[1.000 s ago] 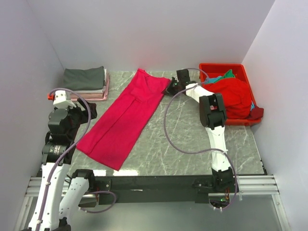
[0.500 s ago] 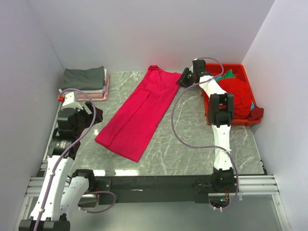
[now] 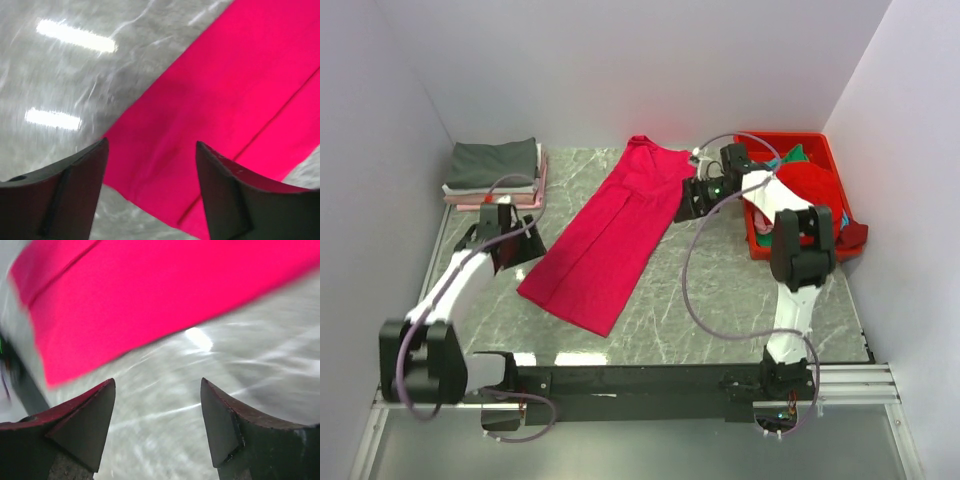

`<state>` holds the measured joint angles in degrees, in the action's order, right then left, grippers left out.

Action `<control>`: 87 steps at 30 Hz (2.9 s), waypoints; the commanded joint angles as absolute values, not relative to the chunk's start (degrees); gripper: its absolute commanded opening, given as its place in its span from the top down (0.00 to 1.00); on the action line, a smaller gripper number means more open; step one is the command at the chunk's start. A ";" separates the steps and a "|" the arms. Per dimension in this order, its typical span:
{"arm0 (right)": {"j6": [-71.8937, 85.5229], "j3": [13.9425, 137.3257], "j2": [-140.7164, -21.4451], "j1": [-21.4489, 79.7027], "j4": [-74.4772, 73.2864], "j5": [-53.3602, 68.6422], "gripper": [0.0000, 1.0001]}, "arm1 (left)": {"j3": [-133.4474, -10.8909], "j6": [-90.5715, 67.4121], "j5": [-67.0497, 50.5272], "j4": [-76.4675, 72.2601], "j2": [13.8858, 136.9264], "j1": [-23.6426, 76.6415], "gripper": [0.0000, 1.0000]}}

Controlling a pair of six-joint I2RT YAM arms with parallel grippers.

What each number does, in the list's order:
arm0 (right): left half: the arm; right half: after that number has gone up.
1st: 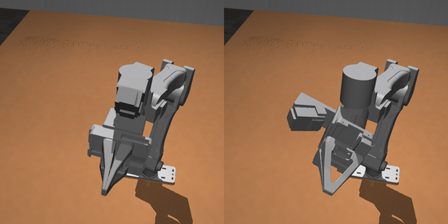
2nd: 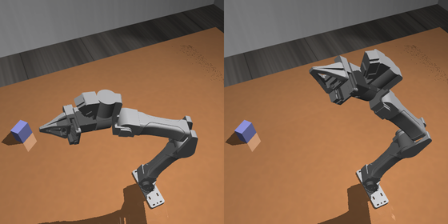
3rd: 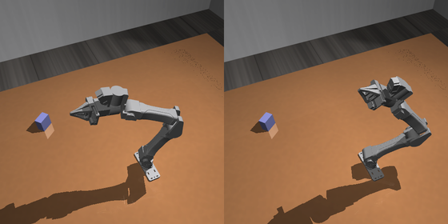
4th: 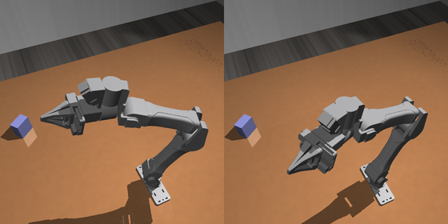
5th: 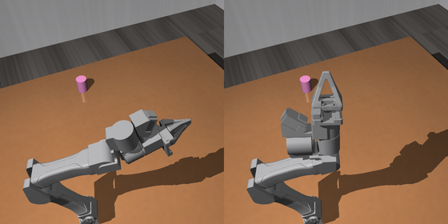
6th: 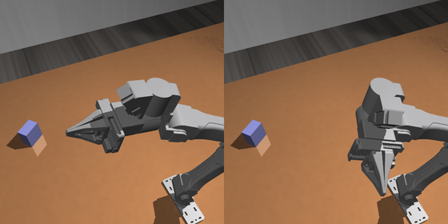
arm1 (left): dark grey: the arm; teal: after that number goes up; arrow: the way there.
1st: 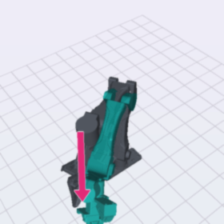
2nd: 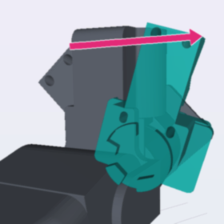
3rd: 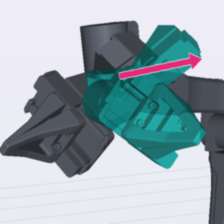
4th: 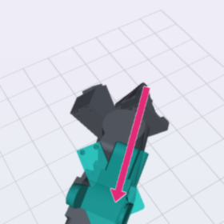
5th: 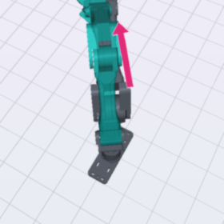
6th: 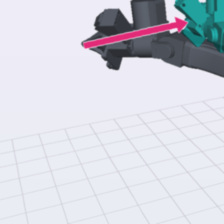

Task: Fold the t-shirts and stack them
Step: Fold the tshirt

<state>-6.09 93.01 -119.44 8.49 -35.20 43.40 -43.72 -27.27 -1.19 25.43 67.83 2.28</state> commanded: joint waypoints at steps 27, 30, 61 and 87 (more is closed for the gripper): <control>-47.89 68.47 -78.93 21.88 -38.39 61.10 0.23 | -60.12 -14.39 -8.61 41.04 98.70 3.78 0.99; -62.61 68.38 -79.10 25.65 -50.46 58.20 0.23 | -57.24 -19.75 -12.99 40.52 95.02 4.22 0.99; -78.66 44.39 -67.15 42.88 -48.25 42.72 0.18 | -36.97 -55.46 -10.41 42.61 45.01 34.01 0.69; -18.54 74.78 -95.62 14.77 -25.04 47.46 0.39 | -75.21 -25.58 -32.34 6.50 105.05 4.75 0.42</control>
